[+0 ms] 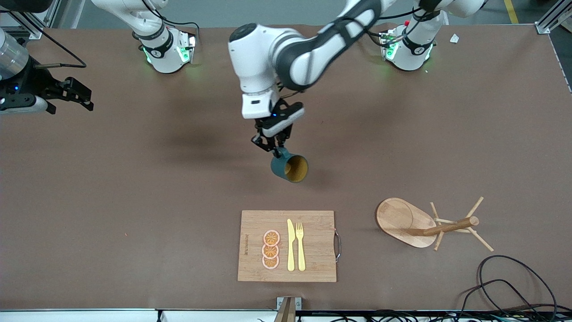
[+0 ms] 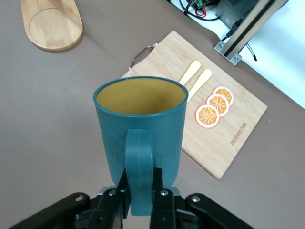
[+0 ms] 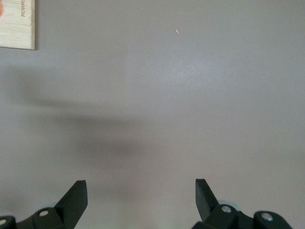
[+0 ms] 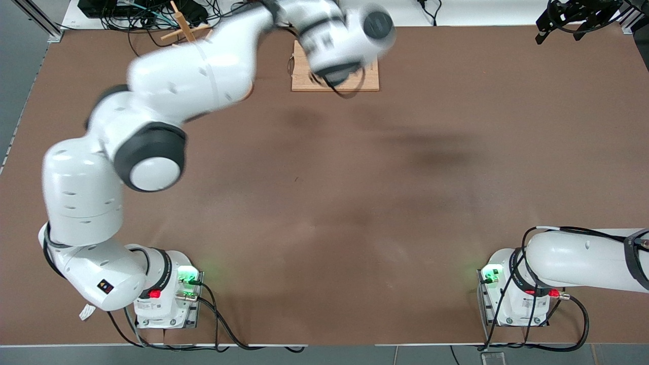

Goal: Pass cup and hang on rack
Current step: 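Lift the mug with the left gripper toward the wooden rack, then hang the mug handle onto a rack peg with the left gripper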

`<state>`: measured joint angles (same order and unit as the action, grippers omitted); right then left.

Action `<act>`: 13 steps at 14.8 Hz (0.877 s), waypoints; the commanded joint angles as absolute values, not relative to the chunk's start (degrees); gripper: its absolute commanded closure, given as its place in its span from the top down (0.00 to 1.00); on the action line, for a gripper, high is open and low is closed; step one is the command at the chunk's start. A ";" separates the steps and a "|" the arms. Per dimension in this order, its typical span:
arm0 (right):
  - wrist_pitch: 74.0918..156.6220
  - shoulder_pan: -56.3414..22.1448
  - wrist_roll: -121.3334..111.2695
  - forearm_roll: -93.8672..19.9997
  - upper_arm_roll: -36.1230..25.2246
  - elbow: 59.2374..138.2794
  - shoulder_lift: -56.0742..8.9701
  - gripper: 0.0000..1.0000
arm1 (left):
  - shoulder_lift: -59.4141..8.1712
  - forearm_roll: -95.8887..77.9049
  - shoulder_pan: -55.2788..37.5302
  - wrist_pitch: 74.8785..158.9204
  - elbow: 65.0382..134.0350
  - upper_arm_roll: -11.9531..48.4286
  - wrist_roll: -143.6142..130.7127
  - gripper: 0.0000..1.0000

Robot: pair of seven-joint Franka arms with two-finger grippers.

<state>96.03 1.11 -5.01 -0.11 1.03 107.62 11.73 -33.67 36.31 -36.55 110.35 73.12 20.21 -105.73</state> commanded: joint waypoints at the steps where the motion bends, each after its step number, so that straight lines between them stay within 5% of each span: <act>1: 95.19 1.58 -4.57 0.00 1.49 106.70 11.43 1.00 | -28.14 26.58 -29.73 110.83 75.41 20.65 -98.29 0.01; 13: 95.27 1.76 -4.83 0.00 1.49 106.70 10.99 1.00 | -25.13 -16.84 0.60 110.83 75.41 20.57 -77.87 0.02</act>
